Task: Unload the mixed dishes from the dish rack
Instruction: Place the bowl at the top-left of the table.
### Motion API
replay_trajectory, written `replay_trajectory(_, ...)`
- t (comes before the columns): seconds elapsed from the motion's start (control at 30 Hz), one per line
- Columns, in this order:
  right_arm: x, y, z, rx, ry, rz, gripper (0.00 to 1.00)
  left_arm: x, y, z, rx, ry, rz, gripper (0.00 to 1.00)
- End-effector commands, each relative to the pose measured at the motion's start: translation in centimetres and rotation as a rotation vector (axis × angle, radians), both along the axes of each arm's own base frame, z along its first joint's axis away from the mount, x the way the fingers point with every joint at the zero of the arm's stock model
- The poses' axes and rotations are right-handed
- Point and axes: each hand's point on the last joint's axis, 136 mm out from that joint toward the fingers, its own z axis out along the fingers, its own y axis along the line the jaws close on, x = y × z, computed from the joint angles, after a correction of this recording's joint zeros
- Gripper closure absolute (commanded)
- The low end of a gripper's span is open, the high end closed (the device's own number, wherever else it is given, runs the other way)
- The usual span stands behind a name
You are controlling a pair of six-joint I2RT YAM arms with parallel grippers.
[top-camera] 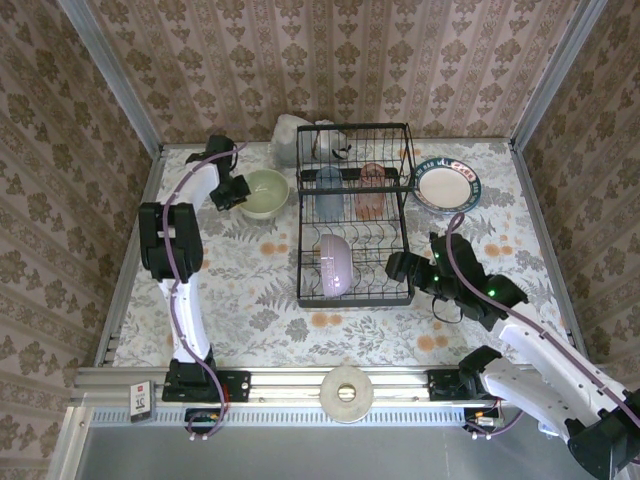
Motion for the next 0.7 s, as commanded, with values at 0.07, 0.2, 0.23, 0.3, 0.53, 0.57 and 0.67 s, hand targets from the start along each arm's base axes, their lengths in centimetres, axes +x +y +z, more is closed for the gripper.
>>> replay_trajectory(0.07, -0.1, -0.6, 0.4, -0.006, 0.007, -0.03, 0.0, 1.5, -0.7, 2.5, -0.039, -0.076, 0.022, 0.76)
replay_trajectory(0.2, 0.0, -0.4, 0.7, -0.017, -0.004, -0.009, 0.0, 0.8, 0.1, 3.2, -0.035, -0.079, 0.041, 0.57)
replay_trajectory(0.23, -0.1, -0.4, 0.6, -0.022, -0.003, -0.004, 0.0, 0.6, 0.3, 3.4, -0.035, -0.081, 0.044, 0.53)
replay_trajectory(0.3, 0.0, -0.4, 0.6, -0.033, -0.006, 0.009, 0.0, 0.2, 0.7, 3.9, -0.034, -0.087, 0.045, 0.45)
replay_trajectory(0.53, 0.3, 0.1, 0.7, -0.03, -0.047, 0.045, 0.0, -2.8, 1.6, 8.7, 0.02, -0.184, 0.025, 0.29)
replay_trajectory(0.57, 0.4, 0.2, 0.7, -0.036, -0.048, 0.05, 0.0, -3.6, 1.5, 9.4, 0.018, -0.2, 0.022, 0.28)
replay_trajectory(0.67, 0.5, 0.2, 0.3, -0.063, -0.045, 0.072, 0.0, -6.2, 0.5, 11.7, -0.025, -0.266, -0.019, 0.24)
